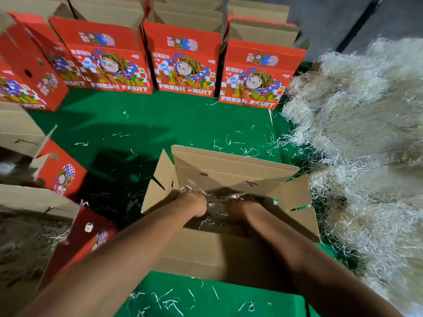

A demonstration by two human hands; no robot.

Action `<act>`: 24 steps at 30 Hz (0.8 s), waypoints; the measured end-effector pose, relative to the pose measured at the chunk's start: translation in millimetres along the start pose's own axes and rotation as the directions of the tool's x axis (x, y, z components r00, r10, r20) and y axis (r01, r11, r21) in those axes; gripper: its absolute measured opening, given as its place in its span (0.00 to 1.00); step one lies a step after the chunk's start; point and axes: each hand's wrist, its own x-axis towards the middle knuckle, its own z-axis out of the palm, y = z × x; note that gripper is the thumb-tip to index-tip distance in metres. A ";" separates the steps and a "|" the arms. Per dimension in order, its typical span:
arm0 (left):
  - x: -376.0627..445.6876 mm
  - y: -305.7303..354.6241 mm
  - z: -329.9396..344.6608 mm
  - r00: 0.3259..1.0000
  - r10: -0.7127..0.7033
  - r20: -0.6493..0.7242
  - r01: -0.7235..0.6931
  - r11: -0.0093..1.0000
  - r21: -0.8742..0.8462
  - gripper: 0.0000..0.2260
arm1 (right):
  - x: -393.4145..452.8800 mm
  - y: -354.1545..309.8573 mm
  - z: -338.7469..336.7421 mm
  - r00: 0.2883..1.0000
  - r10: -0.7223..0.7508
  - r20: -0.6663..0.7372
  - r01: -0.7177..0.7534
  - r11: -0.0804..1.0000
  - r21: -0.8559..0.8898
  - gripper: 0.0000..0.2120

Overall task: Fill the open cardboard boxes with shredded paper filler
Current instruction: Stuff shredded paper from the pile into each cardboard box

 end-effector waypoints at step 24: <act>-34.2 -8.4 -12.3 0.964 0.064 0.256 -0.129 0.961 0.245 0.16 | -15.2 -28.1 -5.2 0.998 -0.052 -0.044 0.051 0.999 -0.012 0.14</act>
